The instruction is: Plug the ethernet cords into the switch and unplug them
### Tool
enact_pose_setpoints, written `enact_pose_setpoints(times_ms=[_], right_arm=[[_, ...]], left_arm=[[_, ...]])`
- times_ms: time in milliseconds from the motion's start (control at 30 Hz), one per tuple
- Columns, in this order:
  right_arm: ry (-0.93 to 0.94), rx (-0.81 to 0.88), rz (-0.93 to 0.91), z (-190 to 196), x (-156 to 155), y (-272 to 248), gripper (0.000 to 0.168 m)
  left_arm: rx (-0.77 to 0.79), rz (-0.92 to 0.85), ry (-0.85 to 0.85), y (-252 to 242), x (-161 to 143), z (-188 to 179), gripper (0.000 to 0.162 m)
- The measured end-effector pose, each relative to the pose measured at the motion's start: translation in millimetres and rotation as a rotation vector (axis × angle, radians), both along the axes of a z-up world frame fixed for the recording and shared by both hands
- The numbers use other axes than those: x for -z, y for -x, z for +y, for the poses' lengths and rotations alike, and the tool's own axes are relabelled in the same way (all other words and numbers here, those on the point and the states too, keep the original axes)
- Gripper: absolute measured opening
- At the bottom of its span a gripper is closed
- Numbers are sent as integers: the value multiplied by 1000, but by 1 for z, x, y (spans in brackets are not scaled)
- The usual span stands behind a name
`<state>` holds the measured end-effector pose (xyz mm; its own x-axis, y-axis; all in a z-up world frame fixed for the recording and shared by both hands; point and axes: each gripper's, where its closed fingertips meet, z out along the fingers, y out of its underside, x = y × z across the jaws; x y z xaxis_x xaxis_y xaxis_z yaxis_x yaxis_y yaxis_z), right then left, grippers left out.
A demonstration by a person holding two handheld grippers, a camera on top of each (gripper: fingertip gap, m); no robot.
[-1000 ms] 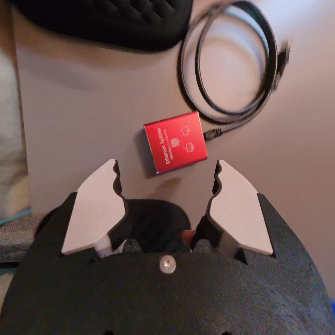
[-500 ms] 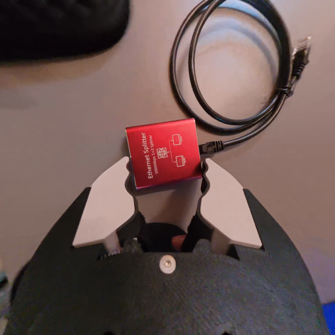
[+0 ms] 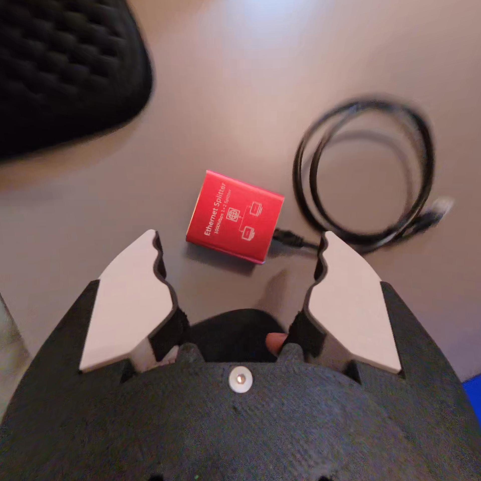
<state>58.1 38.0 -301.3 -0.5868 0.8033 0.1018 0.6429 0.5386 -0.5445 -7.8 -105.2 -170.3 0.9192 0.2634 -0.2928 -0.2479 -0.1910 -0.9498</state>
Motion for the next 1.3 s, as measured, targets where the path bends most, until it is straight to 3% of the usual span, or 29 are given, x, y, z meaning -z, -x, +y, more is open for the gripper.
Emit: enact_pose_setpoints(times_ms=[100,167,367,467,500,533,800,1033,1167,1300], right_arm=[[-61,-474,128,-4,-22,-2,110],[-75,-675,110,-6,-22,-1,105],[-161,-881,-120,-4,22,8,115],[-147,-922,-140,-7,29,9,94],[-144,-923,-154,-6,30,8,78],[-134,-894,-153,-5,30,10,75],[-89,-325,-225,9,31,12,73],[-83,-237,-189,8,30,7,74],[64,-208,11,-8,-4,13,100],[324,-140,331,-19,-59,12,108]], left_arm=[[8,-11,-17,0,-1,-1,34],[11,-9,-20,-1,-2,0,33],[30,55,4,-8,-5,1,34],[35,55,10,-8,-4,0,34],[35,50,11,-7,-3,0,34],[35,46,13,-6,-2,0,34],[48,21,40,-6,6,0,34],[94,-2,65,-15,11,4,34],[242,-121,-51,-31,-15,-10,36],[177,-220,-86,-6,-39,-55,39]])
